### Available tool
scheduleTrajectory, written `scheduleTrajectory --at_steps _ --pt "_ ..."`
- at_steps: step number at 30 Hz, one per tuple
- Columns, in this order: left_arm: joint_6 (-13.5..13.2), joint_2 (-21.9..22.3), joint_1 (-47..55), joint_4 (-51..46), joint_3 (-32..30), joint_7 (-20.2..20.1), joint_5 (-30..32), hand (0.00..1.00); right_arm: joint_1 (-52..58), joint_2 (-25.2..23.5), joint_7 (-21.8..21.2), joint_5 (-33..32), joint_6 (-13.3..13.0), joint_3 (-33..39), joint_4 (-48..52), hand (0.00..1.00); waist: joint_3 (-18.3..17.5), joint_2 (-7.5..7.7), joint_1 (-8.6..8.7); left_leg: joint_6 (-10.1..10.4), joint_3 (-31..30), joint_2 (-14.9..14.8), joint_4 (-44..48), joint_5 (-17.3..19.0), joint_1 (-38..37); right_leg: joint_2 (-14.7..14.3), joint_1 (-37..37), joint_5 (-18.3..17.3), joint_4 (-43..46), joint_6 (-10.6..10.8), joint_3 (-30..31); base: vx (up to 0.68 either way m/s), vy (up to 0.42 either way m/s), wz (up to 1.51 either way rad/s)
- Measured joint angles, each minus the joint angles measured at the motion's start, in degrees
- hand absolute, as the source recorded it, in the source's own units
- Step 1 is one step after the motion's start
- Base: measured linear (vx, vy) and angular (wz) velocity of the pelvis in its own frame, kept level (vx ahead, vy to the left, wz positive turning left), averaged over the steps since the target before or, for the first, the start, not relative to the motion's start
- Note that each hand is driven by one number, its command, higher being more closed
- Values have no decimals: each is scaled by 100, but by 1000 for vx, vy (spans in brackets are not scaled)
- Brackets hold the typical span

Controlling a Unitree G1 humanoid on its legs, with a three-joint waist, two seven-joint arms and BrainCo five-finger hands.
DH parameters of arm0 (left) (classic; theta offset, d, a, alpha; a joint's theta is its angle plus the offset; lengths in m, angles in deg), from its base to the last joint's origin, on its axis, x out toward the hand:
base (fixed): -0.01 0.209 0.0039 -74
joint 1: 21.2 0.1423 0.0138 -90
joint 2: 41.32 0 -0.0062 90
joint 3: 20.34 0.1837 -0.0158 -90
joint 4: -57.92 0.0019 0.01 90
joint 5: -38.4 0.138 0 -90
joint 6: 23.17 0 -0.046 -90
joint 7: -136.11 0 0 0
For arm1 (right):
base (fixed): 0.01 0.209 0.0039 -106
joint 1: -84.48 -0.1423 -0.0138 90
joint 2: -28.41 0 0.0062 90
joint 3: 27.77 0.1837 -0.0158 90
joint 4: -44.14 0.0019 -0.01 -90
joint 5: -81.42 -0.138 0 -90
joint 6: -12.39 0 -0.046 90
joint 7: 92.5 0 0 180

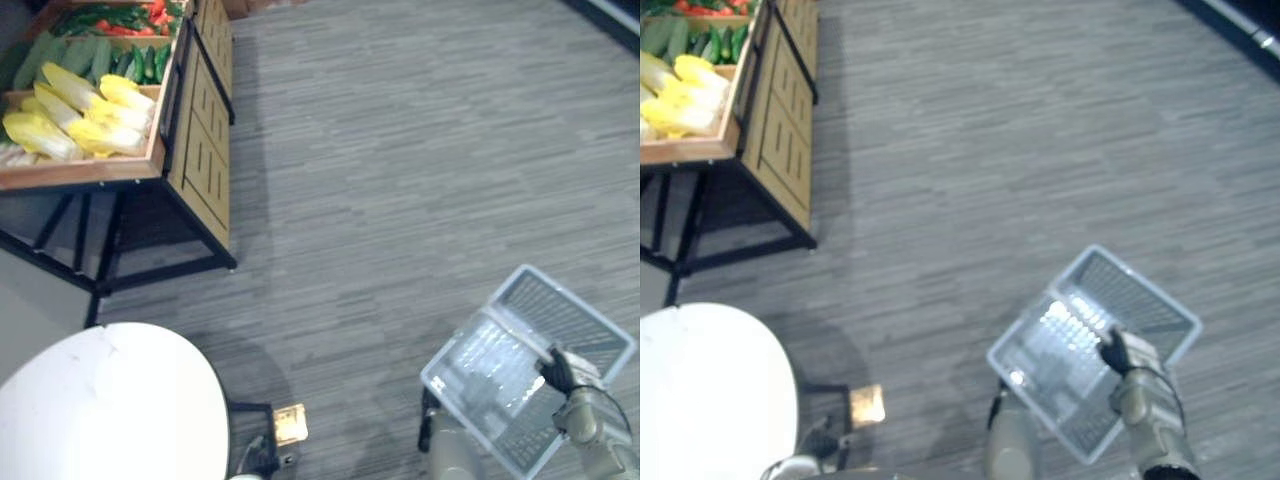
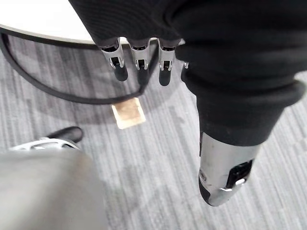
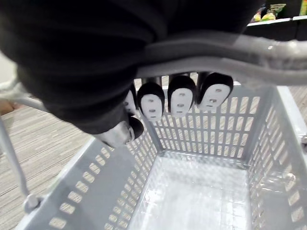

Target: Pick vegetable in the basket

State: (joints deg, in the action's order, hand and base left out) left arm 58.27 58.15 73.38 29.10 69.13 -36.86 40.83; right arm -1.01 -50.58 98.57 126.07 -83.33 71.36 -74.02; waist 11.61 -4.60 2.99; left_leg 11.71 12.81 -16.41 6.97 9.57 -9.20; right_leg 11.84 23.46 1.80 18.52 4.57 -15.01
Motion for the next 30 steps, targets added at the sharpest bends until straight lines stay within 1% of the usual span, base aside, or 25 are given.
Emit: scheduleTrajectory --at_steps 1,2,3,4,5,6,7,8,9,11,13,14,15,16,17,18,19,20,22,25,26,27,28,29,30 --pt "-5 36 -4 -18 1 2 -1 0 17 -2 0 0 -8 -12 1 100 -1 1 10 -8 -134 -26 202 -133 97 26 -19 -147 130 -30 -44 256 -258 30" --pt "-19 63 -5 -38 -36 8 -5 0 69 -2 0 -4 -8 -15 2 100 39 65 22 -58 -339 -97 763 -406 334 46 -152 -436 322 -56 -171 342 -341 54" --pt "-17 58 -2 -83 -123 22 -12 0 207 3 -1 -25 -7 -31 -1 100 20 26 13 -152 -564 -194 1617 -803 672 84 -403 -681 425 -117 -305 410 -401 53" --pt "-17 58 4 -93 -166 32 -17 0 270 18 -1 -27 -6 -59 -2 100 61 95 -2 -228 -632 -248 2017 -1108 868 97 -564 -783 431 -133 -354 427 -350 37" --pt "-17 50 13 -123 -206 62 -23 0 318 28 -3 -26 -7 -77 -2 100 71 109 -14 -368 -703 -299 2462 -1574 1040 94 -784 -893 404 -180 -376 361 -215 16" --pt "-13 4 36 -187 -216 113 -148 0 370 105 -2 -25 -8 -137 -8 100 88 141 -86 -456 -667 -358 3522 -1618 1414 78 -1243 -1043 245 -261 -405 356 -186 8" --pt "-15 -2 34 -193 -214 124 -179 0 391 140 -2 -26 -7 -149 -10 100 89 143 -124 -474 -629 -334 3875 -1419 1581 76 -1398 -1064 153 -282 -422 338 -146 1" --pt "-24 -7 33 -247 -216 145 -230 0 429 160 2 -29 -7 -152 -11 100 89 143 -176 -538 -470 -250 4323 -1061 1918 28 -1716 -1071 -115 -291 -482 327 -98 9" --pt "-25 -30 33 -268 -217 156 -232 0 465 137 3 -40 -10 -168 -11 100 90 151 -178 -586 -286 -134 4355 -801 2226 -20 -2016 -1068 -406 -290 -605 396 -67 15" --pt "-25 -52 33 -308 -229 169 -234 0 469 119 3 -88 -12 -213 -11 100 92 162 -213 -611 38 72 3895 -585 2615 -62 -2326 -1048 -697 -255 -760 402 12 20" --pt "-14 -22 38 -303 -310 175 -233 0 436 115 3 -89 -13 -257 -17 100 101 178 -288 -554 299 449 2589 -558 2720 -81 -2549 -957 -943 -112 -833 311 58 7" --pt "-13 10 62 -306 -340 184 -232 0 430 112 4 -88 -13 -280 -33 100 101 178 -339 -463 278 705 1563 -665 2653 -94 -2660 -931 -1077 -67 -856 385 132 0" --pt "-11 46 142 -306 -366 184 -231 0 394 55 4 -84 -18 -297 -56 100 95 160 -374 -423 124 985 -7 -1021 2579 -164 -2810 -909 -1284 -29 -882 390 151 -12" --pt "-5 71 188 -297 -384 182 -230 0 365 14 5 -83 -19 -296 -60 100 87 125 -446 -438 -86 991 -500 -1103 2640 -224 -2856 -921 -1336 -12 -873 463 225 -19" --pt "0 78 214 -294 -396 184 -235 0 349 -19 7 -83 -27 -298 -79 100 93 137 -491 -432 -188 959 -567 -1094 2730 -233 -2907 -981 -1365 86 -857 393 222 -22" --pt "-3 105 253 -298 -448 208 -231 0 349 -24 9 -83 -36 -311 -104 100 90 112 -519 -481 -219 821 -481 -1059 2842 -273 -3109 -1122 -1409 341 -840 420 235 -3" --pt "3 88 289 -282 -486 223 -229 0 335 -83 26 -83 -33 -360 -176 100 117 130 -495 -756 111 759 -203 -1436 2738 -197 -3488 -1233 -1483 513 -827 457 232 5" --pt "2 68 300 -291 -523 223 -225 0 338 -122 26 -84 -33 -441 -199 100 129 245 -498 -883 265 809 -68 -1526 2677 -116 -3611 -1238 -1521 513 -784 490 224 3" --pt "20 -103 354 -295 -695 245 -214 0 269 -197 26 -82 -110 -938 -189 100 5 705 -554 -1166 536 1168 241 -1248 2686 349 -3602 -1068 -1428 465 -398 537 231 -8" --pt "62 -89 403 -276 -779 286 -213 0 184 -366 10 -2 -133 -1000 -206 100 8 813 -584 -1359 645 1324 333 -957 2425 674 -3151 -672 -244 718 78 436 225 -8" --pt "101 -106 458 -280 -757 286 -203 0 178 -408 37 24 -135 -954 -201 100 3 859 -611 -1393 690 1412 300 -736 2106 849 -2836 -278 714 790 392 420 246 0" --pt "138 -156 498 -287 -637 284 -138 0 187 -411 59 24 -146 -939 -194 100 -22 882 -617 -1388 605 1482 243 -506 1809 892 -2425 404 1738 860 876 422 234 13" --pt "148 -227 505 -291 -539 279 -126 0 213 -444 71 24 -165 -936 -196 100 -47 909 -585 -1415 511 1530 209 -419 1682 844 -2184 624 2322 941 1160 429 184 58" --pt "157 -330 479 -298 -345 274 -125 0 289 -538 86 23 -207 -936 -198 100 -80 956 -464 -1483 262 1598 196 -292 1487 622 -1739 519 3339 952 1553 456 122 93" --pt "158 -383 445 -298 -293 273 -125 0 412 -636 83 23 -212 -935 -197 100 -101 987 -408 -1531 52 1647 101 -226 1186 508 -1440 153 3939 840 1534 564 105 97"
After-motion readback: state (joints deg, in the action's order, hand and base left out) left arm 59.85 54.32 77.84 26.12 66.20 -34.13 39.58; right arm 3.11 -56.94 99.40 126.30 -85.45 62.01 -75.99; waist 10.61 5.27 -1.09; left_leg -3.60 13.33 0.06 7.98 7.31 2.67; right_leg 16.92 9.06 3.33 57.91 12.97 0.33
